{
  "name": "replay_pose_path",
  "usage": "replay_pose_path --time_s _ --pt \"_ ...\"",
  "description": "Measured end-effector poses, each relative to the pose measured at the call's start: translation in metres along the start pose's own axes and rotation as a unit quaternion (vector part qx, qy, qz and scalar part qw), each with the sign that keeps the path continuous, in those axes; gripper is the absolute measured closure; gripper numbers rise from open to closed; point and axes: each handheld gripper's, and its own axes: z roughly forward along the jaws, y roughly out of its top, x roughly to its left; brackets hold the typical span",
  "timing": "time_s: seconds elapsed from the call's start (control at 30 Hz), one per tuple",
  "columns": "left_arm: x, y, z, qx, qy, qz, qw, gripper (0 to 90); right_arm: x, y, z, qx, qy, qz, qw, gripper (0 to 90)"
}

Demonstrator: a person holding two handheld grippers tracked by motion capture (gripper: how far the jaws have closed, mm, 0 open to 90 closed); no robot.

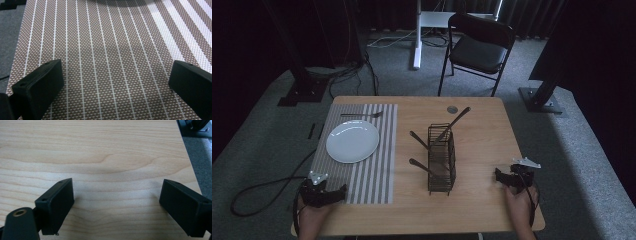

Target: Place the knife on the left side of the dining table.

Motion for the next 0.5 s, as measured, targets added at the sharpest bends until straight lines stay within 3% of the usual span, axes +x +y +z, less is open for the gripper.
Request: replay_pose_path --time_s 0.5 --pt "0.0021 0.0006 -0.0011 0.006 -0.01 0.009 0.9999 0.1 -0.0001 0.0001 0.0001 0.0 0.0 0.001 1.0 11.8"
